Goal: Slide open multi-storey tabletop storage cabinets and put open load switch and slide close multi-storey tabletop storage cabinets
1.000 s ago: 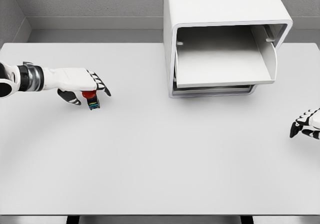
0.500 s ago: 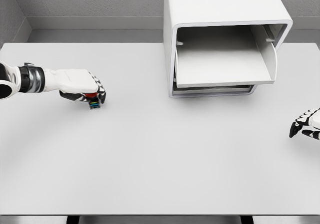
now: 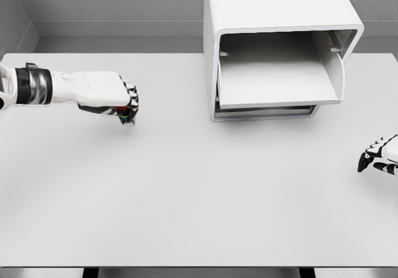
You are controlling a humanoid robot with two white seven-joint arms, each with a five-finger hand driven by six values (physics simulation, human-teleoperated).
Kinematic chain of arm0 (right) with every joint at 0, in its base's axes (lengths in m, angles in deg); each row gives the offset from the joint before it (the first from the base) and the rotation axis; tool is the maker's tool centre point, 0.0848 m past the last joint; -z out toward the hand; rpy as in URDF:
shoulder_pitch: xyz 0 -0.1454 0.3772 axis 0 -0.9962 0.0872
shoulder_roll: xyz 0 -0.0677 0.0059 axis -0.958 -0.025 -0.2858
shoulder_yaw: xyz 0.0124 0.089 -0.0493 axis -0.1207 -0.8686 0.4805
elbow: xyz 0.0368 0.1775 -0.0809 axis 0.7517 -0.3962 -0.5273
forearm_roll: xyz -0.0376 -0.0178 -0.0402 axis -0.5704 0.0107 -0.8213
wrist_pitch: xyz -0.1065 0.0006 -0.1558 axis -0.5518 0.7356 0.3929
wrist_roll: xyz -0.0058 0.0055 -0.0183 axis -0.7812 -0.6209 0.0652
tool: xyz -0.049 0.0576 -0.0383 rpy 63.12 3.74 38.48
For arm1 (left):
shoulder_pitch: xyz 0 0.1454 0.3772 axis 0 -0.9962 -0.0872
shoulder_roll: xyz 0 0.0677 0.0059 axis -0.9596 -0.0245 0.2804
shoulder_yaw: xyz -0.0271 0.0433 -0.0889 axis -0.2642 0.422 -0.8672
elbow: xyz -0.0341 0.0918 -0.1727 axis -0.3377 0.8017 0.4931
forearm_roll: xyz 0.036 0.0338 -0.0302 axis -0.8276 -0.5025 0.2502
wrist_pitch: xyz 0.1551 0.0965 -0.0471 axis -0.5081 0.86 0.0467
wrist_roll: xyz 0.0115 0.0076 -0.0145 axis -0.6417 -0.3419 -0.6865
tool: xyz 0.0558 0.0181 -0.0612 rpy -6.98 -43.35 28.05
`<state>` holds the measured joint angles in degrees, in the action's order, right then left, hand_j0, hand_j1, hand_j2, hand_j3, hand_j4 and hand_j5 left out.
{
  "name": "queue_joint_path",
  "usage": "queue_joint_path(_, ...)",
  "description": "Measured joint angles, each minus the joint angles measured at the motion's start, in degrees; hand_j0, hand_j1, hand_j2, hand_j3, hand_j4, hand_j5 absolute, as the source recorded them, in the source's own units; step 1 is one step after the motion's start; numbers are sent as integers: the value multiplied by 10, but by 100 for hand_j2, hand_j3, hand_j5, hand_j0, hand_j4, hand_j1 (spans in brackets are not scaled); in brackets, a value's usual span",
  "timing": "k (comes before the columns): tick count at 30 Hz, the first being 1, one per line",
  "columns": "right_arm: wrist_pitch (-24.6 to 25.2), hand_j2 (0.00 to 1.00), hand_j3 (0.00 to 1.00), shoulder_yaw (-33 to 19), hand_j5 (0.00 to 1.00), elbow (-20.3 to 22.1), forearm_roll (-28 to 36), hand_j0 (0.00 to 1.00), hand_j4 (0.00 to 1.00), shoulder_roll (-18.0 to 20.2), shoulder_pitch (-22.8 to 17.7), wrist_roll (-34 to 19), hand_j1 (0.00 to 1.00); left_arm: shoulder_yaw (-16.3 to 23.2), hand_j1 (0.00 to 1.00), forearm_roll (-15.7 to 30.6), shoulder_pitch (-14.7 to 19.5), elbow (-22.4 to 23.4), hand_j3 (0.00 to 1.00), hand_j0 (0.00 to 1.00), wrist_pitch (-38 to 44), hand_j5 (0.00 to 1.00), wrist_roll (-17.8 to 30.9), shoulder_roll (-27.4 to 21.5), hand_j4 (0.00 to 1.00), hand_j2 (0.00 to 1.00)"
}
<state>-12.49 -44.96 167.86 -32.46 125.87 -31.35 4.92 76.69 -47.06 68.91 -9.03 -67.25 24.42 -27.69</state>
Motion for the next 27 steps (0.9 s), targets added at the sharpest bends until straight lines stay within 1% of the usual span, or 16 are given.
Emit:
queue_joint_path(1,0,49,49,0,49,0,0,49,49,0,1,0,49,0,35,12,3,-14,35,35,0,35,0,-3,35,35)
queue_joint_path(3,0,49,49,0,49,0,0,49,49,0,1,0,49,0,35,39,25,-40,35,35,0,35,0,-10,35,35)
queue_joint_path(5,0,49,49,0,49,0,0,49,49,0,1,0,49,-1,35,68,46,-55,35,35,0,35,-1,-14,35,35)
queue_joint_path(6,0,49,49,0,49,0,0,49,49,0,1,0,49,-1,35,82,49,-59,35,35,0,35,-1,-15,35,35)
queue_joint_path(13,0,49,49,0,49,1,0,49,49,0,2,0,49,-4,35,178,70,-69,35,35,0,35,0,-28,35,35)
queue_joint_path(18,0,49,49,0,49,3,0,49,49,0,4,0,49,-5,36,227,83,-70,36,36,0,36,0,-37,36,36)
queue_joint_path(21,0,49,49,0,49,4,0,49,49,0,4,0,49,-5,36,248,103,-71,36,36,0,36,0,-31,36,36)
queue_joint_path(27,0,49,49,0,49,5,0,49,49,0,4,0,49,-3,35,261,113,-88,35,35,-1,35,0,20,35,35)
